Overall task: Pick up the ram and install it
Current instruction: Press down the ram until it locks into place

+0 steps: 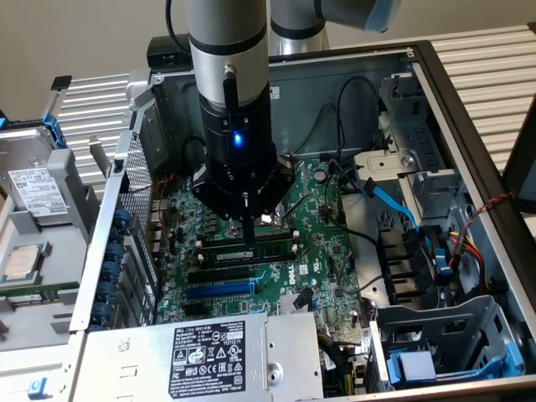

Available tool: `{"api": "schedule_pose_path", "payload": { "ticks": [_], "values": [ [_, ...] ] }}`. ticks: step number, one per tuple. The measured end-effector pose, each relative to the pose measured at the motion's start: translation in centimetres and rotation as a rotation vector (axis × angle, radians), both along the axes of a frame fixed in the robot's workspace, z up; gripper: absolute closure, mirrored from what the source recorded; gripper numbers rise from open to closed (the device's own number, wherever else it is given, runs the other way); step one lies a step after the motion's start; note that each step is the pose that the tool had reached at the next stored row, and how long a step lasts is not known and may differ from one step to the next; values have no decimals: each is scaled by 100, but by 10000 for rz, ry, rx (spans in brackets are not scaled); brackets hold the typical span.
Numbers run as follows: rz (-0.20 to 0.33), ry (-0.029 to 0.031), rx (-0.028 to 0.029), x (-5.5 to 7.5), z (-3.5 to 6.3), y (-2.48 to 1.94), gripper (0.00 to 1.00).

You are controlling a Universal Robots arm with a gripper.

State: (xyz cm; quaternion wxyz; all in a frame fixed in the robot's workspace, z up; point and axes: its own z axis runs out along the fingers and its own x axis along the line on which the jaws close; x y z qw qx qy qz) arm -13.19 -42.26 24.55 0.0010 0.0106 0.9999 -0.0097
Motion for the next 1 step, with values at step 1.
{"api": "schedule_pose_path", "payload": {
  "ticks": [1],
  "values": [
    [0,0,1,0,0,0,89]
  ]
}}
